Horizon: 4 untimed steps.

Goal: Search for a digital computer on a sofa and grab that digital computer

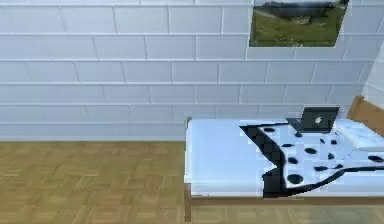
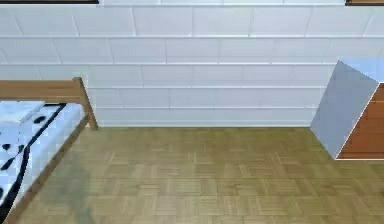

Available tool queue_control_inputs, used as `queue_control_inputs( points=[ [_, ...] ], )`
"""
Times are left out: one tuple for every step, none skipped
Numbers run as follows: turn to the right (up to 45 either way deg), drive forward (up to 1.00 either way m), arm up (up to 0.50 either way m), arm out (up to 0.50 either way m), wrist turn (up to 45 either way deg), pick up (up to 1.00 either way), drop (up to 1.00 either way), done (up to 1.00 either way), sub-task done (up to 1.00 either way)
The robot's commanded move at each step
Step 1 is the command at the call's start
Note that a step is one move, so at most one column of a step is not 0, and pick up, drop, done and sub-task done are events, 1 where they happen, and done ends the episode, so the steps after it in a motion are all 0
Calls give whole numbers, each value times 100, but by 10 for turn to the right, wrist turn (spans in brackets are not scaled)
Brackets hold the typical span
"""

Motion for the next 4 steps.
queue_control_inputs(
  points=[
    [450,0,0,0,0,0,0,0,0],
    [450,0,0,0,0,0,0,0,0],
    [450,0,0,0,0,0,0,0,0],
    [90,0,0,0,0,0,0,0,0]
  ],
)
